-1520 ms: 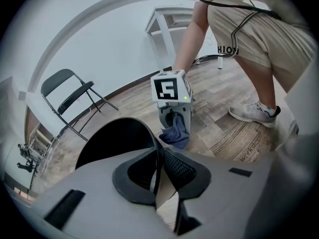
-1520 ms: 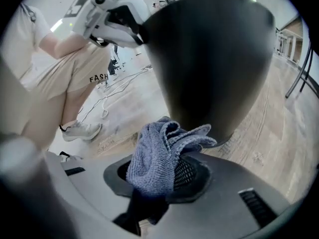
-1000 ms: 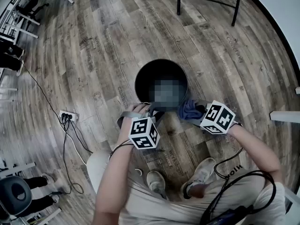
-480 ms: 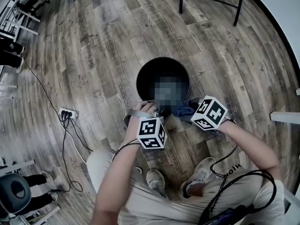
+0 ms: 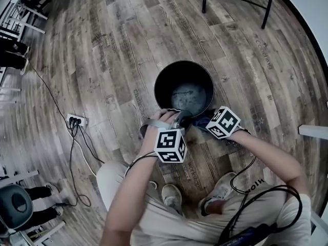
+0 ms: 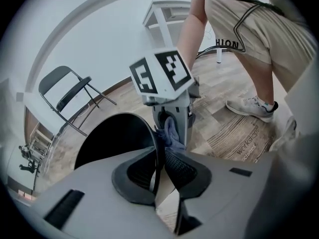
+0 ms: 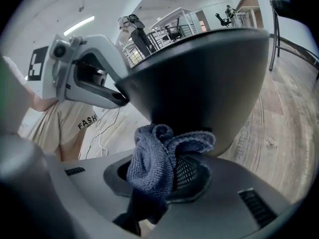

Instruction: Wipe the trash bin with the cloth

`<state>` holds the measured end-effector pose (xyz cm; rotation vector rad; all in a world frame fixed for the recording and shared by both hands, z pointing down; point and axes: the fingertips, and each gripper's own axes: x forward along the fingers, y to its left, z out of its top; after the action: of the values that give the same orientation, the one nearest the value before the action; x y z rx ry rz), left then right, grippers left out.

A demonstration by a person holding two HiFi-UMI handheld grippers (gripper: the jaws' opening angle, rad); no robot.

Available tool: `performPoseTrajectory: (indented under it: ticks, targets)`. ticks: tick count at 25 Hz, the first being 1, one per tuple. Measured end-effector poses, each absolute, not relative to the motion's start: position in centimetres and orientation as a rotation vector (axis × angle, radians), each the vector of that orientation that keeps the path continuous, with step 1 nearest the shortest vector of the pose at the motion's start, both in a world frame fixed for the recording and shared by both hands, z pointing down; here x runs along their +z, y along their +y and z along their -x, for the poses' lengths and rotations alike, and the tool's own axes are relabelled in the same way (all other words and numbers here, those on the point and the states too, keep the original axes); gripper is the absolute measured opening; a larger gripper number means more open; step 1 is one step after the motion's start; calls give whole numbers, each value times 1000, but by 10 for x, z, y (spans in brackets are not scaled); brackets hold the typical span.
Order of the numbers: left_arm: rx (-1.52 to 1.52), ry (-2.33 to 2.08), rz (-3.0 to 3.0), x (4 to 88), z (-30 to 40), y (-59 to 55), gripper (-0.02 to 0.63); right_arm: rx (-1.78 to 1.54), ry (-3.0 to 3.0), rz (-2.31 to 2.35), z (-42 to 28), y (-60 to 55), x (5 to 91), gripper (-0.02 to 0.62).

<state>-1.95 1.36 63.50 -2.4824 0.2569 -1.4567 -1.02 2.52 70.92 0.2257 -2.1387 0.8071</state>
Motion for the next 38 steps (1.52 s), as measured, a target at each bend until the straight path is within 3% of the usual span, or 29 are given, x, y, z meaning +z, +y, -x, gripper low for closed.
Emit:
performPoseTrajectory:
  ticks: [19, 27, 30, 38]
  targets:
    - [-1431, 269, 2466, 635, 21, 14, 64, 1032, -2022, -285, 22, 36, 845, 110]
    - [-1475, 275, 2493, 635, 21, 16, 65, 881, -2113, -178, -7, 60, 784, 110]
    - [-1472, 315, 2589, 631, 17, 14, 144, 780, -2147, -140, -13, 68, 754, 110]
    - [-1497, 325, 2546, 635, -7, 7, 146, 729, -2247, -244, -31, 31, 687, 110]
